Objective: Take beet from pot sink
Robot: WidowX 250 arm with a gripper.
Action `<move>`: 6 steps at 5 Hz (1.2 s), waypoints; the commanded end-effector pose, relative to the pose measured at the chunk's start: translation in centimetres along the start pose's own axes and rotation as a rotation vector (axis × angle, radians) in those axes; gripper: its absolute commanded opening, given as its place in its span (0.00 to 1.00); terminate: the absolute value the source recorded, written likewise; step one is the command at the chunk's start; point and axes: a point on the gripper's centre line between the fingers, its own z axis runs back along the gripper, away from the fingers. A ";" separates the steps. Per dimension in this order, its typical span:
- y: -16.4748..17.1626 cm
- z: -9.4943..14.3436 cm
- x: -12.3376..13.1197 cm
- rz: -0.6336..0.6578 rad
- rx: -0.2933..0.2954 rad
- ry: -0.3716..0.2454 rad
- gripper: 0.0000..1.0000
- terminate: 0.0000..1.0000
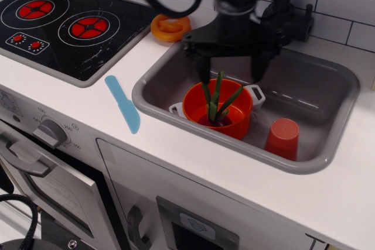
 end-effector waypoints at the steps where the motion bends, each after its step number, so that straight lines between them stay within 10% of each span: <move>1: 1.2 0.1 -0.1 -0.060 -0.039 -0.018 1.00 0.00; 3: 0.0 -2.0 -1.0 -0.041 0.013 -0.030 1.00 0.00; 4: -0.4 -2.4 -1.2 -0.049 0.010 -0.038 0.00 0.00; 6: -0.6 -2.3 -1.1 -0.045 -0.009 -0.040 0.00 0.00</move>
